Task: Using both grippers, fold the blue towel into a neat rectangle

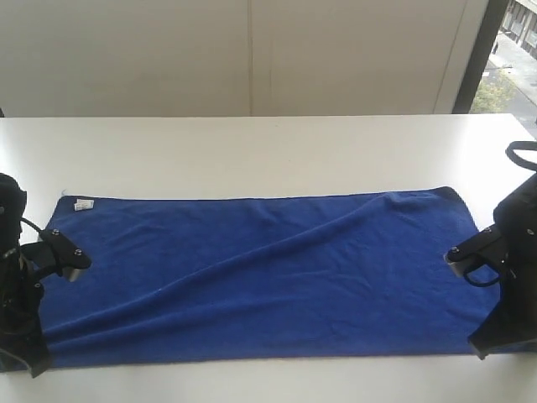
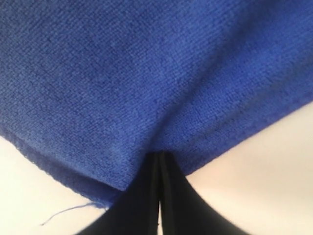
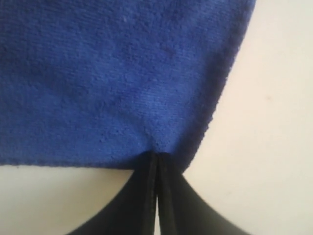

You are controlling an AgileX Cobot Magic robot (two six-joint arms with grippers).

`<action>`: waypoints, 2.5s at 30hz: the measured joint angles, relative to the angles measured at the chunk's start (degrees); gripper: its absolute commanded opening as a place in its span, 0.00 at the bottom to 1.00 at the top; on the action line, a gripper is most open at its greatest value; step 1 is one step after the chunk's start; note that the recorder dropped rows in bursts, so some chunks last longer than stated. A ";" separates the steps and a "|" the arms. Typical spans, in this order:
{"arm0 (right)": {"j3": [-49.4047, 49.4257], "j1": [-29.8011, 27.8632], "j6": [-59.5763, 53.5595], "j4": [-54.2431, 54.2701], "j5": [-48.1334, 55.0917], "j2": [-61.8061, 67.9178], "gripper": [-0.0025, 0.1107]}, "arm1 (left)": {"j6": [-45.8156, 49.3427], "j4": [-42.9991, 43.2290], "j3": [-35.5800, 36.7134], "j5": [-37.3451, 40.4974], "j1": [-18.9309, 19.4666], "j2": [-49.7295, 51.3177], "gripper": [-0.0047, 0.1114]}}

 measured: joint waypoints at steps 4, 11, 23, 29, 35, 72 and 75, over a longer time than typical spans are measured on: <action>0.29 0.00 0.46 0.11 -0.11 -1.86 0.02 | 0.00 -0.52 0.00 0.76 0.00 -0.51 0.04; 0.38 0.00 0.75 -0.10 -1.49 -7.94 0.02 | 0.00 -1.41 0.00 1.65 0.00 -5.02 0.04; -5.30 0.00 1.80 0.54 -6.69 -16.00 0.02 | -1.79 -1.55 -4.14 -8.42 0.00 -13.59 0.04; -19.16 -0.85 -5.48 7.90 -6.79 -9.89 0.02 | -2.89 -3.26 -16.36 -11.74 2.09 -9.03 0.04; -34.82 -4.69 -19.92 23.26 -3.97 4.79 0.02 | 4.40 -7.36 -26.74 -8.23 6.27 2.27 0.04; -54.78 -9.22 -27.05 23.93 -3.95 30.48 0.02 | 19.04 -21.26 -35.97 -15.15 11.97 22.45 0.04; -54.78 -9.73 -27.05 23.66 -3.95 30.67 0.02 | 19.04 -21.06 -36.35 -15.57 11.97 22.97 0.04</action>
